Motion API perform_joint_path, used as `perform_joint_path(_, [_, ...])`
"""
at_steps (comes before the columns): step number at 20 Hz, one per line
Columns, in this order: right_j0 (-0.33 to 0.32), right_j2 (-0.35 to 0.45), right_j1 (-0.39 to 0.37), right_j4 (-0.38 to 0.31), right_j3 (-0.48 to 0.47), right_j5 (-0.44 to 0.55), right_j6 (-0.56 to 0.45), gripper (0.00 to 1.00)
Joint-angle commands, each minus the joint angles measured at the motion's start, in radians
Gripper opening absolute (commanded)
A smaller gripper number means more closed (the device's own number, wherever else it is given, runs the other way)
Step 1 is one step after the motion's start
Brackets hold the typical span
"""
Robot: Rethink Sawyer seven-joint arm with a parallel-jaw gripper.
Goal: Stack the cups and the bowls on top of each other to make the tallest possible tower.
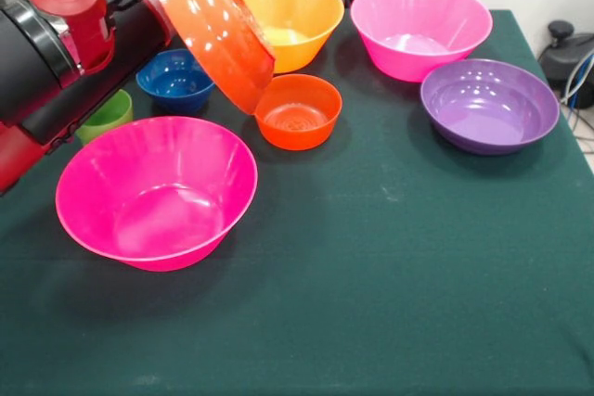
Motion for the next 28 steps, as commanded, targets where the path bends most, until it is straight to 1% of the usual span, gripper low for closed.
perform_joint_path(1, [0.071, -0.01, -0.032, 0.275, -0.151, -0.082, 0.297, 0.0])
perform_joint_path(3, [0.073, -0.019, -0.032, 0.291, -0.146, -0.092, 0.301, 0.0])
perform_joint_path(7, [0.077, -0.055, -0.037, 0.366, -0.136, -0.11, 0.356, 0.0])
perform_joint_path(9, [0.082, -0.057, -0.035, 0.387, -0.137, -0.116, 0.384, 0.0])
perform_joint_path(13, [0.09, -0.033, -0.019, 0.387, -0.14, -0.131, 0.418, 0.0])
perform_joint_path(15, [0.083, -0.035, -0.011, 0.366, -0.133, -0.131, 0.395, 0.0])
perform_joint_path(23, [0.06, -0.059, 0.014, 0.245, -0.131, -0.112, 0.24, 0.0])
perform_joint_path(28, [0.045, -0.073, 0.021, 0.153, -0.134, -0.112, 0.114, 0.0])
